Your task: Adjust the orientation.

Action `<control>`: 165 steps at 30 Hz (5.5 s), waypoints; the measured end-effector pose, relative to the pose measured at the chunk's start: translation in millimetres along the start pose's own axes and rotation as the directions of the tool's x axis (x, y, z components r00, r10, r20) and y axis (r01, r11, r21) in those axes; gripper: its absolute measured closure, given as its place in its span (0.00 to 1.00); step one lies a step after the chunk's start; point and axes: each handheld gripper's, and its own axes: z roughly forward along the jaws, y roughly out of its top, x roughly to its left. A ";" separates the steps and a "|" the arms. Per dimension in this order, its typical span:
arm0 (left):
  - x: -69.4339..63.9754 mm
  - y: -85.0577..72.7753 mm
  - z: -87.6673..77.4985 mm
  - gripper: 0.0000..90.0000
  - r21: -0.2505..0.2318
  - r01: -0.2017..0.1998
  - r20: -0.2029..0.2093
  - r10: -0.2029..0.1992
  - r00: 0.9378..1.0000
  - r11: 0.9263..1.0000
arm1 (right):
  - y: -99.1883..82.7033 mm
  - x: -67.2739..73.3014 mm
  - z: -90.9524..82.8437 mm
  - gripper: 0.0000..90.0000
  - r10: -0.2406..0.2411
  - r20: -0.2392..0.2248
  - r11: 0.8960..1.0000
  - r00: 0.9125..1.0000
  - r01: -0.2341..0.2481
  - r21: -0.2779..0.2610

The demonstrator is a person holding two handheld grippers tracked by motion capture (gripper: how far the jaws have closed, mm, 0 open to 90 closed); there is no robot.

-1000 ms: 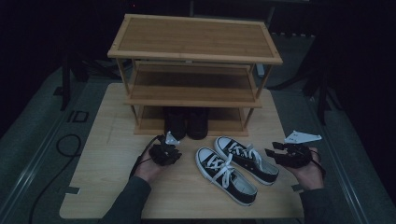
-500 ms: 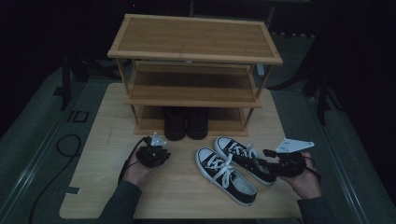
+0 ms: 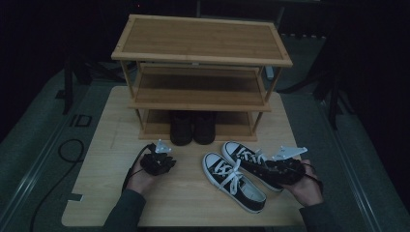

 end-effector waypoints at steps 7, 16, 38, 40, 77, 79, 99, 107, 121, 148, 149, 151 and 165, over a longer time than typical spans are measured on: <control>-0.5 -0.8 1.0 0.84 0.007 -0.001 0.010 0.001 1.000 1.000 | 4.3 4.3 16.1 0.69 -0.004 0.005 0.999 1.000 0.004 0.054; -1.1 -1.3 2.8 0.85 0.013 -0.005 0.013 0.005 1.000 1.000 | 5.3 3.3 17.4 0.94 0.008 -0.003 1.000 1.000 -0.008 0.017; -1.5 -1.8 5.8 0.85 0.021 -0.003 0.017 0.002 1.000 1.000 | 0.5 17.4 14.8 0.98 -0.105 -0.111 0.977 0.988 0.081 -0.199; -1.8 -1.3 6.0 0.85 0.020 -0.003 0.017 0.003 1.000 1.000 | 0.3 16.0 16.1 0.98 -0.110 -0.105 0.977 0.988 0.088 -0.194; -2.0 -5.2 10.3 0.81 0.030 0.010 0.017 -0.010 1.000 1.000 | -0.4 24.6 16.2 0.50 0.072 -0.121 0.997 0.990 -0.071 0.011; -2.8 -6.2 10.9 0.80 0.028 0.009 0.011 -0.010 1.000 1.000 | 1.5 26.2 15.8 0.48 0.078 -0.106 0.997 0.991 -0.076 0.024; -7.7 -8.9 13.1 0.69 0.002 -0.019 -0.038 0.019 0.999 1.000 | 2.7 35.1 14.2 0.51 0.052 -0.074 0.997 0.996 -0.048 0.061; -7.4 -10.9 13.2 0.68 -0.013 -0.014 -0.039 0.014 0.999 1.000 | 8.5 40.2 17.8 0.42 0.061 -0.081 0.997 0.995 -0.056 0.058; -8.0 -11.3 14.0 0.66 -0.022 -0.011 -0.036 0.011 0.999 1.000 | 21.7 46.6 55.2 0.66 0.148 0.015 0.976 0.989 -0.149 0.160; -6.7 -17.8 13.5 0.59 -0.062 0.000 -0.046 -0.003 0.999 0.998 | 23.1 22.3 46.1 0.95 0.034 -0.090 0.992 0.995 -0.022 0.127; -6.9 -18.4 13.6 0.59 -0.066 0.001 -0.047 -0.004 0.999 0.998 | 22.8 20.9 45.2 0.95 0.034 -0.089 0.992 0.995 -0.022 0.126; -7.2 -19.3 13.7 0.59 -0.074 0.003 -0.046 -0.006 0.999 0.997 | 22.2 17.9 42.9 0.95 0.041 -0.085 0.992 0.996 -0.030 0.121; -7.9 -26.3 14.4 0.59 -0.126 0.005 -0.050 -0.012 0.999 0.992 | 26.6 4.3 24.6 0.95 0.024 -0.088 0.995 0.996 -0.016 0.096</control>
